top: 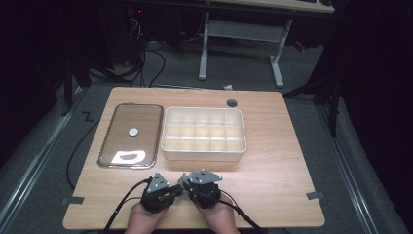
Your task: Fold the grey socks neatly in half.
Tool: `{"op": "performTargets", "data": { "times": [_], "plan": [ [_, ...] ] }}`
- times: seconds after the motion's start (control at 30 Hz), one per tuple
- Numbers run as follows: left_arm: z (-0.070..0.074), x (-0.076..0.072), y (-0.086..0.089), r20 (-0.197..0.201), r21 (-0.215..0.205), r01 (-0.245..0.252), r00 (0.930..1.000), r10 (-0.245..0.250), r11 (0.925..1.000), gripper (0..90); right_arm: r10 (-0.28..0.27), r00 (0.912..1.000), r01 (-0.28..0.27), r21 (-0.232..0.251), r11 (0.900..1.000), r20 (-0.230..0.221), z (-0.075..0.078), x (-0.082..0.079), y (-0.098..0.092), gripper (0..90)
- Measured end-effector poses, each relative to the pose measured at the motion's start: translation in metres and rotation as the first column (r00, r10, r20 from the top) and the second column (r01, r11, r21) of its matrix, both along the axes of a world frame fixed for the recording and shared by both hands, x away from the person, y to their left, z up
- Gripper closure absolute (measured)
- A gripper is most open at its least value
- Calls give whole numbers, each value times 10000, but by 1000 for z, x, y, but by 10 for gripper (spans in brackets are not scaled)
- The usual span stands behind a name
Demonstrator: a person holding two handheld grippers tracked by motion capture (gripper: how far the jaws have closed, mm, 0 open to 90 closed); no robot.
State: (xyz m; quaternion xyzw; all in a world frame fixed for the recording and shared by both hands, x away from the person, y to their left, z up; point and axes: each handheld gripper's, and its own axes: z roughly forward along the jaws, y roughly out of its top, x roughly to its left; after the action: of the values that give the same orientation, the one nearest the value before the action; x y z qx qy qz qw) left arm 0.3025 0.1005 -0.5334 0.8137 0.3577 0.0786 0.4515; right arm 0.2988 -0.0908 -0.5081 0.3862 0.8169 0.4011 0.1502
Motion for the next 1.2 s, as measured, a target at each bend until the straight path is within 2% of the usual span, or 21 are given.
{"op": "performTargets", "data": {
  "times": [0.03,0.07,0.1,0.2,0.3,0.4,0.43,0.5,0.53,0.7,0.8,0.83,0.93,0.97,1.07,1.2],
  "plan": [
    [0,0,0,11,1,-19,10000,19,10000,801,34,9999,-38,291,9996,117,4,-2,-3,714],
    [0,0,0,11,1,-19,10000,19,10000,801,34,9999,-38,291,9996,117,4,-2,-3,714],
    [0,0,0,20,2,-32,10000,32,10000,800,17,9995,-32,521,9986,306,11,-6,-7,694],
    [0,0,0,28,0,-51,10000,51,10000,799,-169,9981,127,697,9975,596,19,-13,-16,687],
    [0,0,0,37,8,-63,10000,63,10000,798,-148,9981,108,666,9977,593,20,-16,-20,683],
    [0,0,0,40,34,-56,10000,56,10000,796,-187,9994,174,440,9989,284,11,-19,-21,674],
    [0,0,0,43,33,-61,10000,61,10000,796,-246,9997,243,336,9991,65,3,-18,-21,675],
    [0,0,0,45,33,-68,10000,67,10000,796,-259,9997,261,361,9990,-45,-1,-17,-21,676],
    [0,0,0,53,37,-70,10000,70,10000,796,-331,9994,332,158,9993,-75,-5,-16,-19,682],
    [0,0,0,53,39,-86,9999,86,10000,798,-432,9991,432,-205,9989,-13,-9,-12,-15,734],
    [0,0,-1,74,52,-99,9999,99,9999,800,-449,9990,452,-509,9977,75,-11,-10,-13,869],
    [0,0,-1,76,59,-97,9999,96,9999,800,-524,9986,528,-578,9969,99,-11,-11,-13,887],
    [0,0,-1,91,65,-102,9999,101,9999,801,-534,9985,540,-460,9975,145,-9,-12,-14,891],
    [0,0,-1,98,75,-97,9999,96,9999,801,-563,9979,570,-243,9981,323,-6,-13,-16,891],
    [0,0,-1,101,76,-86,9999,86,9999,800,-615,9969,615,19,9981,496,0,-15,-17,891],
    [0,0,-2,120,87,-63,9999,61,9999,800,-579,9965,567,223,9981,601,6,-14,-16,890]
  ]
}}
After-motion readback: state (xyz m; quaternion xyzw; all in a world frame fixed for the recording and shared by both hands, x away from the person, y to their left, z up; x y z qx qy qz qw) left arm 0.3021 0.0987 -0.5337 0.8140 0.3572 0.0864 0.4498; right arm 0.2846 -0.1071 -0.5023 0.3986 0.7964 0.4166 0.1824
